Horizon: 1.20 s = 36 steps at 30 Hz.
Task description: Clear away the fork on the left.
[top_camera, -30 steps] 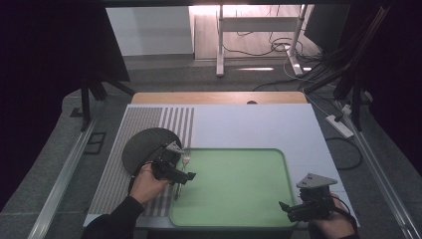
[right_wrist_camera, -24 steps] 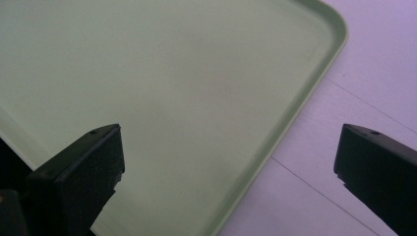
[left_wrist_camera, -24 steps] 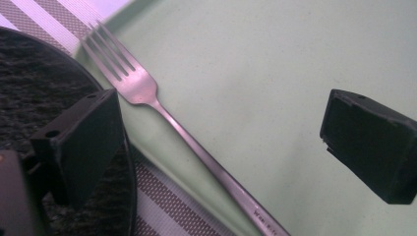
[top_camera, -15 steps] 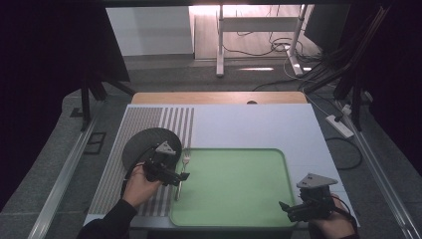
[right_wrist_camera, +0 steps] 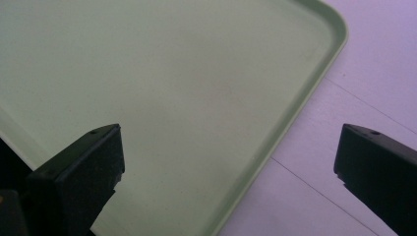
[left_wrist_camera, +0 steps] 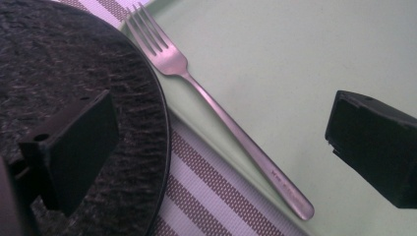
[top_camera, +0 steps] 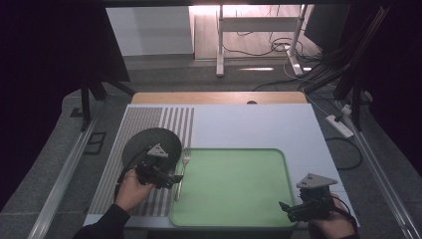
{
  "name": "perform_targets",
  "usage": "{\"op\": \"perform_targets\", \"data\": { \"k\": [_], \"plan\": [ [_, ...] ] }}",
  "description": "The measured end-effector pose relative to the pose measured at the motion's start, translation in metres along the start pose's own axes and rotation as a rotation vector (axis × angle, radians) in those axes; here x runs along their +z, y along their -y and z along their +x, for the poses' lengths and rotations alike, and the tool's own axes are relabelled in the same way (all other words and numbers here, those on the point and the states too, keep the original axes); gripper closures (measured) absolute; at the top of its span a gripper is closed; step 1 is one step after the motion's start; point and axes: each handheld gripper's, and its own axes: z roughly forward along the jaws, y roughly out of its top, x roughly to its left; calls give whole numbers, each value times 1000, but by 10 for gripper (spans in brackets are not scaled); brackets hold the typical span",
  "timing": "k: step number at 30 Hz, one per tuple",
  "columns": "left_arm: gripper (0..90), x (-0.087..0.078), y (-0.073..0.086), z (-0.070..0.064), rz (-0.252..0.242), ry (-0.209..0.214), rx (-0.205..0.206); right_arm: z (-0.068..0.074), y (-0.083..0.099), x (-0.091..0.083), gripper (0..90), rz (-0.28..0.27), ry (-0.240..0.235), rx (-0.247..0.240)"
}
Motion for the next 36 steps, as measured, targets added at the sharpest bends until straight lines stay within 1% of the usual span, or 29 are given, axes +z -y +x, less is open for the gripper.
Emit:
{"op": "perform_targets", "data": {
  "k": [5,12,27,33,36],
  "plan": [
    [0,-6,6,1,-11,-5,-16,0,0,0,0,4,1,-2],
    [0,-16,22,2,-16,-11,-58,0,0,0,0,1,1,-1],
    [0,-34,47,4,-34,-20,-121,1,0,0,0,-1,3,-2],
    [0,-41,57,5,-40,-30,-143,1,0,0,0,1,4,1],
    [0,-45,62,6,-38,-30,-164,1,0,0,0,2,3,1]
  ]
}}
